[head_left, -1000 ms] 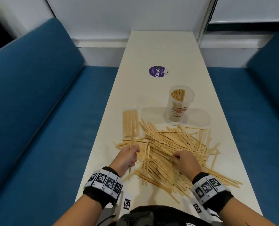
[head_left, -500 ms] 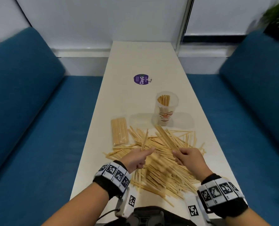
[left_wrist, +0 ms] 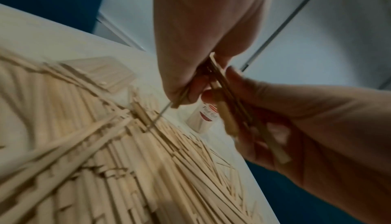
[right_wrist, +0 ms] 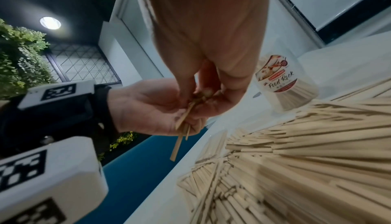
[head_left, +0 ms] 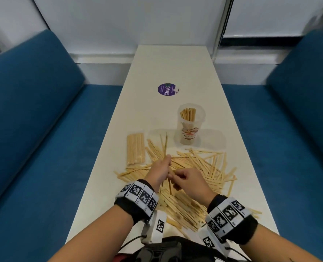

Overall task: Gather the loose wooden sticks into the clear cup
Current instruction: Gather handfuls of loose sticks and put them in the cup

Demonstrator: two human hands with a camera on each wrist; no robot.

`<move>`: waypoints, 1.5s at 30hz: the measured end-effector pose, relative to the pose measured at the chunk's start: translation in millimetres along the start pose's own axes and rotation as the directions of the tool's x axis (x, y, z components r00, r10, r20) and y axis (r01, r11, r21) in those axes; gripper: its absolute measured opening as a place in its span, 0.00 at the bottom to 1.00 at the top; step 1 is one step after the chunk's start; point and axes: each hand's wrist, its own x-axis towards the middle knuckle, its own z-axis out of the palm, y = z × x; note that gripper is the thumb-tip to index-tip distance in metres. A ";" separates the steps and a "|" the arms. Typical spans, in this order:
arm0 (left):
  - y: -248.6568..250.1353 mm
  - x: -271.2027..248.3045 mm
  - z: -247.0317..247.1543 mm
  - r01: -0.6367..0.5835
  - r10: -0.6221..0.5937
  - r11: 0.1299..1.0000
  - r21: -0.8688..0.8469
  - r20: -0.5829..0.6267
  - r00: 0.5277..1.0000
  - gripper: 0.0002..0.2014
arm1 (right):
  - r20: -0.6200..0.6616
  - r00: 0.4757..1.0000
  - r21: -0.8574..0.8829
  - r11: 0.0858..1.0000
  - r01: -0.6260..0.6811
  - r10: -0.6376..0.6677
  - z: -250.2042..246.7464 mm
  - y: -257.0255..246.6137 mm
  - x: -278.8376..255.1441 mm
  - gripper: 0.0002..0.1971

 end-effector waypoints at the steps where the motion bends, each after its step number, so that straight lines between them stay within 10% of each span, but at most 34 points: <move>1: -2.3 0.2 -4.2 -0.005 0.005 1.000 -0.025 -0.028 1.000 0.18 | 0.027 1.000 -0.013 1.000 -0.008 0.008 1.7 0.1 -0.4 0.13; 16: -52.7 -13.4 -83.3 0.031 -0.075 0.978 -0.206 -0.212 0.974 0.08 | 0.079 0.994 -0.742 0.661 0.110 -0.077 63.0 31.0 45.6 0.27; 22: -54.9 -10.9 -82.6 0.067 -0.110 0.966 -0.248 -0.165 0.980 0.10 | 0.051 0.998 -0.609 0.792 0.053 -0.028 54.8 29.8 49.7 0.04; 34: -38.7 2.4 -57.6 0.087 -0.097 0.959 -0.270 -0.021 0.995 0.13 | -0.156 0.985 -0.090 0.991 -0.095 0.080 3.4 6.7 43.2 0.02; 39: -21.1 -3.2 -34.4 0.047 -0.011 0.979 -0.197 0.180 0.984 0.20 | -0.094 0.992 0.349 0.936 -0.046 0.084 7.0 -23.8 41.2 0.04; 45: -22.5 -7.2 -41.3 -0.033 0.073 0.985 -0.169 0.236 0.969 0.23 | -0.051 0.996 0.464 0.885 -0.041 0.073 19.6 -27.5 37.2 0.04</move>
